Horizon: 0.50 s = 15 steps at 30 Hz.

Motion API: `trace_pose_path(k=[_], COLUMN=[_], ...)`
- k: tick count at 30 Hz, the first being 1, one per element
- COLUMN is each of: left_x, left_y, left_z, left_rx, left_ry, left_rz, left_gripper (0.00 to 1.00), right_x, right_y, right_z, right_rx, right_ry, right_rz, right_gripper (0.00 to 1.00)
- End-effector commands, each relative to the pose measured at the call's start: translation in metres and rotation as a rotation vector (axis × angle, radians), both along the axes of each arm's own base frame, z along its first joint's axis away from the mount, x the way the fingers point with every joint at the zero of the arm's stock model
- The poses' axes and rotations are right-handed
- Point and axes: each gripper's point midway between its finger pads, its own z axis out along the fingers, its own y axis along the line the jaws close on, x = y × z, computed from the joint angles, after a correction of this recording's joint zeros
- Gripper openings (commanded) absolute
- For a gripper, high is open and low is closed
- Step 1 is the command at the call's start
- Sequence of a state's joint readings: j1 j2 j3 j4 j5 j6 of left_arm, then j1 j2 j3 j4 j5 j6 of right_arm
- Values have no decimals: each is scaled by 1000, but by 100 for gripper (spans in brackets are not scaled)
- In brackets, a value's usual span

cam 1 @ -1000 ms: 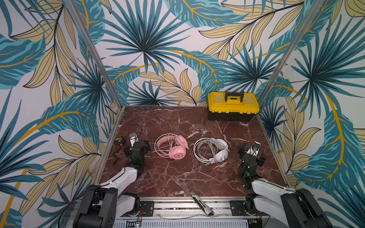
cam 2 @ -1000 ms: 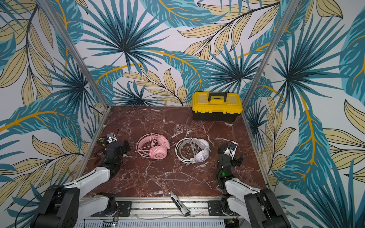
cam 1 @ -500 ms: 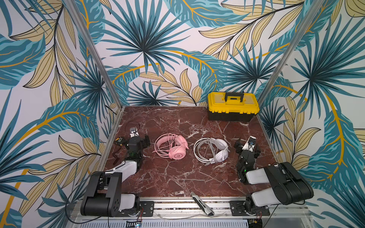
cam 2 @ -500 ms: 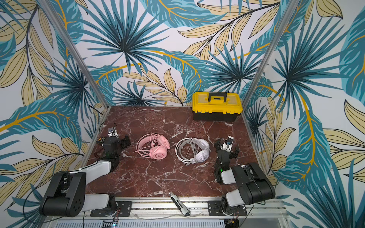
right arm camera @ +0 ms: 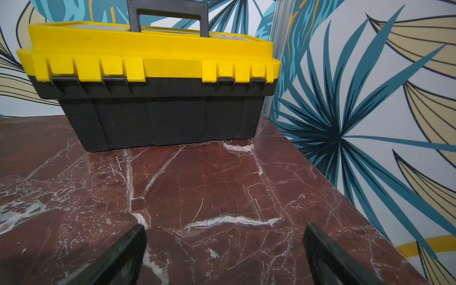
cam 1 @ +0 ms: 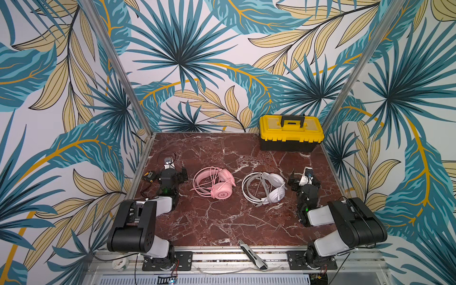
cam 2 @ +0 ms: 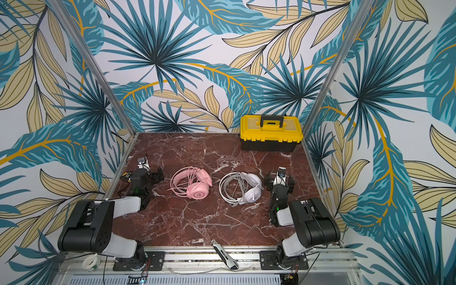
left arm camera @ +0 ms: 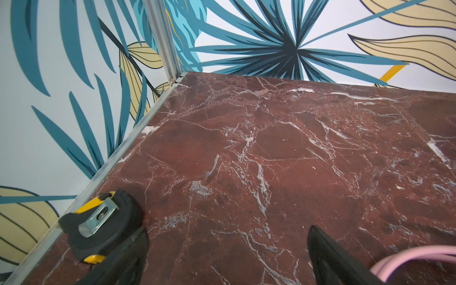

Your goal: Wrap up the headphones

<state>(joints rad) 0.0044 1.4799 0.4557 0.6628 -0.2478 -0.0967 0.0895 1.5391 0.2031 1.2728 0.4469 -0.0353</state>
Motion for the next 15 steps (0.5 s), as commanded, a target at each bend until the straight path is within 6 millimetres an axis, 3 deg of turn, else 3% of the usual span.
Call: trace_pose_path(k=[1, 5, 15], left_x=[2, 2, 3], left_y=[0, 1, 1], left_z=[9, 9, 9], left_rx=[-5, -4, -3], left_ry=[-51, -49, -49], left_rz=[-15, -15, -15], left_gripper=[100, 100, 99], right_x=[9, 27, 26], right_y=[-3, -8, -11], right_z=[1, -7, -6], right_rx=[44, 64, 85], right_ry=[11, 116, 103], right_rz=[3, -19, -13], right_gripper=[100, 100, 100])
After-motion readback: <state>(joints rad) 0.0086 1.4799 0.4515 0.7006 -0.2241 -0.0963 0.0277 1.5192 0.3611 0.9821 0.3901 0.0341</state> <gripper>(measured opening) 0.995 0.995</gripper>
